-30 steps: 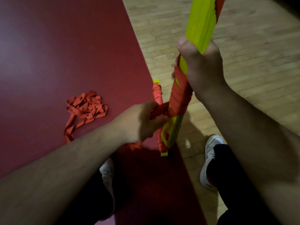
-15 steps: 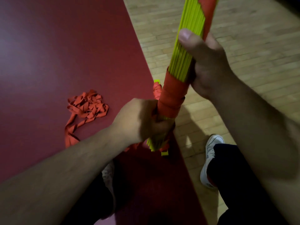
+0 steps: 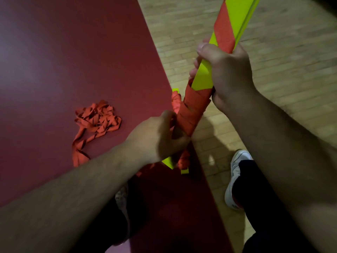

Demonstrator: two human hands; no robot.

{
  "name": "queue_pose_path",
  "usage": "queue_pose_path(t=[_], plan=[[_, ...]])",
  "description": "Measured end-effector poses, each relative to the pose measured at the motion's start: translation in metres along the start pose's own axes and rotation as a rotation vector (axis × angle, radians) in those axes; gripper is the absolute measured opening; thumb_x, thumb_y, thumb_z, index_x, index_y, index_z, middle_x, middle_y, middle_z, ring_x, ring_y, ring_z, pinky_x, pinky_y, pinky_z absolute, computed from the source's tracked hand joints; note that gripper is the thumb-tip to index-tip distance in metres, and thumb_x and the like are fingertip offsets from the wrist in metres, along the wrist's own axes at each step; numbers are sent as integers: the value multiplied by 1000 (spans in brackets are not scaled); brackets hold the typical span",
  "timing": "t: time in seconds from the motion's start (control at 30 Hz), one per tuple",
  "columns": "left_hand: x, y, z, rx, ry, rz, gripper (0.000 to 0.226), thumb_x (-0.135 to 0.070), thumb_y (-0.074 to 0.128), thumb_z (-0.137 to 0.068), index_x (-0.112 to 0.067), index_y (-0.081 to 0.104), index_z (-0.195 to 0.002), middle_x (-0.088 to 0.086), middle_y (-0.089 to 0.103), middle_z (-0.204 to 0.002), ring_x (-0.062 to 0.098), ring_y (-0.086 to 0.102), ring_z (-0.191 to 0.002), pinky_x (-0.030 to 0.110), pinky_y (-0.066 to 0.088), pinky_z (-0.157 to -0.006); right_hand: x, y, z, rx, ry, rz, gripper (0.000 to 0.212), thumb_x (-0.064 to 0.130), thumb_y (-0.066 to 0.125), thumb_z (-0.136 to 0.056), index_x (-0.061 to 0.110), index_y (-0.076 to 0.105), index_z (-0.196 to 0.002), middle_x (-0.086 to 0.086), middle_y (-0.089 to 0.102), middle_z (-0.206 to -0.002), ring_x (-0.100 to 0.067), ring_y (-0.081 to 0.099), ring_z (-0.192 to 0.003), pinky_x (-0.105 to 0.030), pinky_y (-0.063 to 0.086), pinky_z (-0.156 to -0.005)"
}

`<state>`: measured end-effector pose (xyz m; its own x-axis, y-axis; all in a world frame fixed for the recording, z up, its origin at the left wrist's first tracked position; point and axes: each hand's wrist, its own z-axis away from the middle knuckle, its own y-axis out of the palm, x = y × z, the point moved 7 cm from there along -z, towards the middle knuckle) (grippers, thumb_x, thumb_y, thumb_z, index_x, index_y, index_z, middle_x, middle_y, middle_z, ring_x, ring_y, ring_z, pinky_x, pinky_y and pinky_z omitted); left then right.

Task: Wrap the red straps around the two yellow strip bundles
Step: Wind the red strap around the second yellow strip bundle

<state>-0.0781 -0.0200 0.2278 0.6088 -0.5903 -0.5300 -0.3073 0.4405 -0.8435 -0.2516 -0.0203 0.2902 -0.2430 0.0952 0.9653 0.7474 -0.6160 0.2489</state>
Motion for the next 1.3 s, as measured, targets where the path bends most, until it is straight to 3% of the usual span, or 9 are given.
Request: queue_pose_path(t=[0.13, 0.2, 0.3, 0.4, 0.6, 0.73, 0.87, 1.13, 1.3], plan=[[-3, -4, -1, -57, -88, -187, 56, -76, 63, -69, -29, 43, -92, -8, 49, -69, 20, 48, -63, 33, 36, -55, -5, -2, 0, -66, -6, -11, 24, 22, 72, -79, 9, 59, -93, -12, 59, -73, -28, 62, -64, -47, 57, -65], [-3, -13, -4, -70, -4, -60, 44, -64, 71, -71, -30, 50, -90, -8, 56, -70, 17, 55, -65, 30, 37, -56, -4, 7, 0, 137, 59, -162, 39, 28, 71, -77, 6, 56, -105, -12, 57, -77, -27, 63, -68, -46, 57, -69], [-13, -13, 1, 157, 187, 191, 35, -50, 82, -73, -31, 52, -75, -9, 55, -59, 3, 51, -53, 22, 34, -52, 3, 20, 8, 587, 136, -296, 74, 33, 89, -63, 11, 50, -122, -13, 65, -95, -31, 67, -87, -47, 56, -82], [-19, -4, 8, 224, 238, 147, 42, -52, 84, -70, -32, 47, -68, -9, 50, -52, 3, 48, -47, 12, 28, -46, 1, 23, 19, 779, 167, -241, 73, 43, 87, -66, 19, 52, -125, -9, 69, -97, -28, 69, -86, -51, 54, -90], [-14, -8, 6, 278, 170, 275, 35, -59, 74, -70, -42, 47, -85, -33, 57, -66, -11, 52, -59, 8, 33, -53, 8, 16, 14, 484, 148, -159, 15, 32, 58, -89, 19, 52, -91, 2, 58, -68, -17, 58, -61, -38, 53, -67], [-4, -3, 5, 308, 92, 228, 34, -65, 69, -70, -42, 50, -85, -20, 58, -68, -10, 54, -63, 9, 35, -54, 10, 8, 8, 396, 122, -144, 18, 33, 59, -89, 19, 49, -93, 1, 56, -68, -18, 56, -61, -37, 53, -67], [17, 3, 1, 441, -4, 149, 52, -70, 70, -68, -18, 62, -76, 1, 61, -65, 13, 56, -58, 30, 43, -58, 16, 2, 8, 397, 93, -119, 18, 33, 58, -90, 19, 48, -96, 2, 56, -69, -17, 57, -63, -38, 54, -69], [26, -8, 3, 438, -133, 242, 24, -17, 50, -103, -13, 61, -81, -3, 71, -67, 8, 67, -59, 23, 53, -62, 16, -4, 6, 237, 55, -97, 17, 27, 63, -93, 14, 52, -96, -4, 55, -71, -20, 56, -61, -41, 55, -69], [12, -6, 0, 280, -66, 84, 25, -47, 53, -78, -27, 50, -92, -7, 61, -75, 19, 58, -71, 29, 42, -59, 18, -14, 5, -53, -74, -19, 29, 32, 71, -87, 13, 56, -103, -9, 55, -89, -22, 62, -75, -48, 60, -76]])
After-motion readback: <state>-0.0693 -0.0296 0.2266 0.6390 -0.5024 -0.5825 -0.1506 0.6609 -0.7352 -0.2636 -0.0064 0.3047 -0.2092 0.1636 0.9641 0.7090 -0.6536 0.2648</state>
